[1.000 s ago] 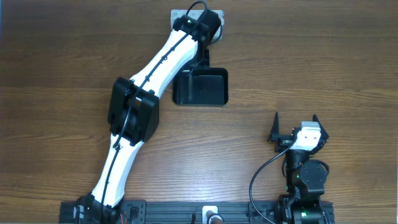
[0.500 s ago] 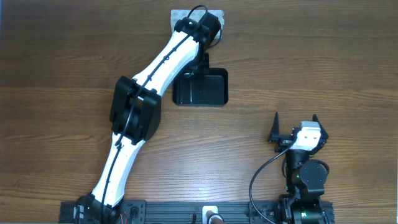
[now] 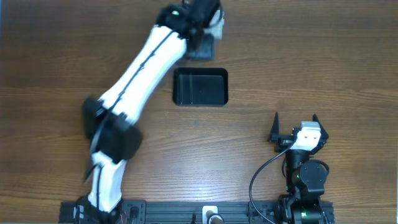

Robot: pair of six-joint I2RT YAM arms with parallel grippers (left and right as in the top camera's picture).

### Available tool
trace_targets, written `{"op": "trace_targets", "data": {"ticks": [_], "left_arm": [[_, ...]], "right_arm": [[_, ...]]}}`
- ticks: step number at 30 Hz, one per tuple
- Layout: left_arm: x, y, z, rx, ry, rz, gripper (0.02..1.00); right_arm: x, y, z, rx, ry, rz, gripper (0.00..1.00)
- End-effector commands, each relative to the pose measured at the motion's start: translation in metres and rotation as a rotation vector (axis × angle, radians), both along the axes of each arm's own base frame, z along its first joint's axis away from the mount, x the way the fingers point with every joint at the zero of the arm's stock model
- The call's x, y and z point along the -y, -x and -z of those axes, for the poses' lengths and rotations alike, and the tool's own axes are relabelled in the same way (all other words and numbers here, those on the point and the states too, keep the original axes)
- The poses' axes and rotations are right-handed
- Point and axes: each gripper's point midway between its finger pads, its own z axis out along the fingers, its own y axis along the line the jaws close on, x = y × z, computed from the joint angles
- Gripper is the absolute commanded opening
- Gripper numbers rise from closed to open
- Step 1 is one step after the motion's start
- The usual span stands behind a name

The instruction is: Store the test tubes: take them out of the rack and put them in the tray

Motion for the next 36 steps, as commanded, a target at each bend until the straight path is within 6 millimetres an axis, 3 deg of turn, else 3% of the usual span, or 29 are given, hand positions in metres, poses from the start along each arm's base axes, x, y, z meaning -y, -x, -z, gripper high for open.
{"op": "trace_targets", "data": {"ticks": [1,3,5,7,9,13,21,26,36], "left_arm": [[-0.038,0.01,-0.199,0.577,0.029,0.095,0.744],[-0.059,0.016,-0.237,0.732,0.039,0.101,0.781],[-0.082,0.024,-0.255,0.836,0.066,0.086,0.838],[-0.113,0.04,-0.259,0.945,0.103,0.08,0.875],[-0.132,0.054,-0.252,0.999,0.101,0.083,0.89],[-0.164,0.086,-0.22,1.081,0.06,0.083,0.904],[-0.21,0.149,-0.135,1.165,0.036,0.023,0.989],[-0.222,0.174,-0.096,1.193,0.024,0.002,0.996],[-0.22,0.189,-0.049,1.187,0.033,0.018,0.998]], "right_arm": [[0.0,0.0,0.003,-0.007,0.004,-0.001,0.991],[0.0,0.0,0.003,-0.007,0.004,0.0,0.993],[0.0,0.0,0.003,-0.007,0.004,-0.001,0.991],[0.0,0.0,0.003,-0.007,0.004,0.0,0.993],[0.0,0.0,0.003,-0.007,0.004,-0.001,0.993],[0.0,0.0,0.003,-0.007,0.004,-0.001,0.989],[0.0,0.0,0.003,-0.007,0.004,0.0,0.991],[0.0,0.0,0.003,-0.007,0.004,-0.001,0.991],[0.0,0.0,0.003,-0.007,0.004,-0.001,0.991]]}}
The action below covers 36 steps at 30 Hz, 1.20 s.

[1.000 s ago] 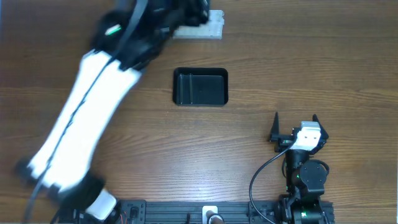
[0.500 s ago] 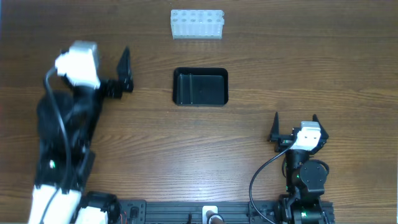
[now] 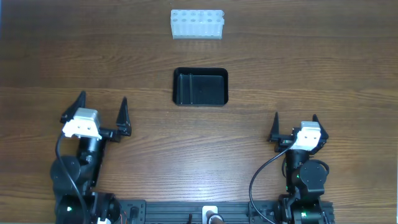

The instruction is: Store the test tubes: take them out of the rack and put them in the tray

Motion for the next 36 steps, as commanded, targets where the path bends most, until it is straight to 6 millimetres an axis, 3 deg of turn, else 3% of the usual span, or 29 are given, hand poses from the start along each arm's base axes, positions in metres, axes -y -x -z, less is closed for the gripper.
{"op": "trace_targets", "data": {"ticks": [1,15,22,36], "left_arm": [[0.003,0.004,0.018,0.001,-0.018,0.018,0.998],[0.005,0.011,0.067,0.0,-0.019,0.032,1.0],[0.004,0.013,0.096,-0.116,-0.024,0.032,1.0],[0.004,0.013,0.095,-0.112,-0.023,0.032,0.998]], "right_arm": [[0.0,0.0,0.003,-0.007,0.004,-0.001,0.993],[0.0,0.0,0.003,-0.007,0.004,-0.001,0.991],[0.0,0.0,0.003,-0.007,0.004,-0.001,0.991],[0.0,0.0,0.003,-0.007,0.004,-0.001,0.991]]}}
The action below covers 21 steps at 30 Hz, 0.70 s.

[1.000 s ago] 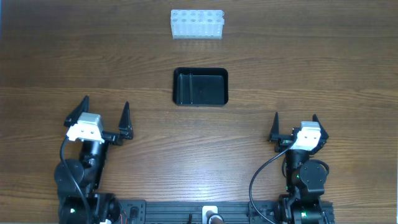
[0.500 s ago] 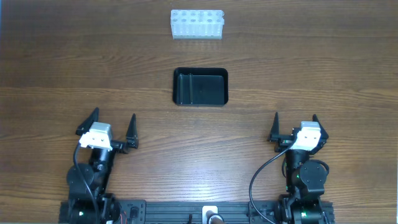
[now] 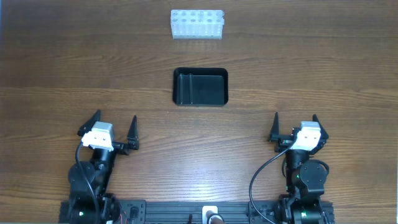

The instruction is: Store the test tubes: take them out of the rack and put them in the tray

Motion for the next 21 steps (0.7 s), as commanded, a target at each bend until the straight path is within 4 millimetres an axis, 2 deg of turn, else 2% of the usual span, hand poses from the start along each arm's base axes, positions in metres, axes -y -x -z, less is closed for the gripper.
{"op": "trace_targets", "data": {"ticks": [1,21], "left_arm": [[0.0009,0.0005,0.0005,0.007,-0.013,0.009,1.0],[0.0009,0.0005,0.0005,0.007,-0.013,0.009,1.0]], "right_arm": [[0.0003,0.0,0.003,-0.007,0.004,0.0,0.991],[-0.0026,-0.0006,-0.001,0.01,0.002,-0.017,0.991]]}}
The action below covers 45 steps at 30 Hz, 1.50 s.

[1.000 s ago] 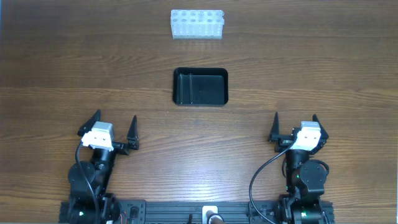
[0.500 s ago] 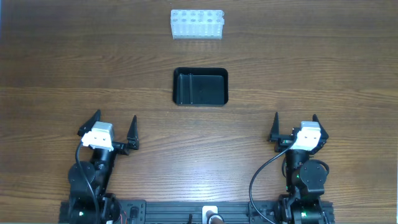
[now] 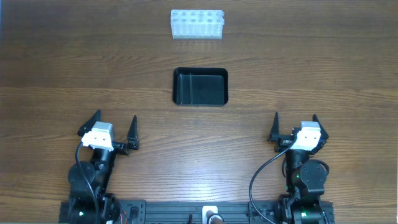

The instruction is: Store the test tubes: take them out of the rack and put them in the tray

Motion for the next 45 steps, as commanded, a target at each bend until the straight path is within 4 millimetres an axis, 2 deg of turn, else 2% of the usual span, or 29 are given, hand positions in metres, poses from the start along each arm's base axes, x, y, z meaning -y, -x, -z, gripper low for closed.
{"op": "trace_targets", "data": {"ticks": [1,5,12,18,24,29,31,34,38,42,45], "left_arm": [[0.001,0.0,0.0,0.007,-0.013,0.009,1.0],[0.001,0.0,0.001,0.006,-0.014,0.009,1.0],[0.001,0.0,0.001,0.006,-0.014,0.009,1.0],[0.001,0.0,0.001,0.006,-0.014,0.009,1.0],[0.001,0.0,0.0,0.007,-0.013,0.009,1.0],[0.001,0.0,0.0,0.007,-0.013,0.009,1.0],[0.001,0.0,0.0,0.007,-0.013,0.009,1.0],[0.001,0.0,0.0,0.007,-0.013,0.009,1.0],[0.001,0.0,0.0,0.007,-0.013,0.009,1.0],[0.001,0.0,0.0,0.007,-0.013,0.009,1.0],[0.001,0.0,0.0,0.007,-0.013,0.009,1.0]], "right_arm": [[-0.004,-0.001,-0.003,0.016,0.001,-0.027,0.993],[-0.004,0.0,0.004,-0.011,0.002,-0.028,0.991],[-0.004,0.0,0.002,-0.003,0.002,-0.026,0.993],[-0.004,-0.005,-0.035,0.128,-0.053,-0.025,0.993],[-0.006,-0.026,-0.066,0.062,-0.064,-0.028,0.991],[-0.019,-0.077,-0.092,-0.042,-0.081,-0.093,0.993],[-0.025,-0.099,-0.096,-0.079,-0.097,-0.117,0.991],[-0.04,-0.143,-0.096,-0.148,-0.118,-0.146,0.993],[-0.074,-0.197,-0.091,-0.207,-0.098,-0.174,0.993],[-0.112,-0.235,-0.084,-0.248,-0.057,-0.16,0.993],[-0.151,-0.257,-0.08,-0.262,-0.048,-0.143,0.993]]}}
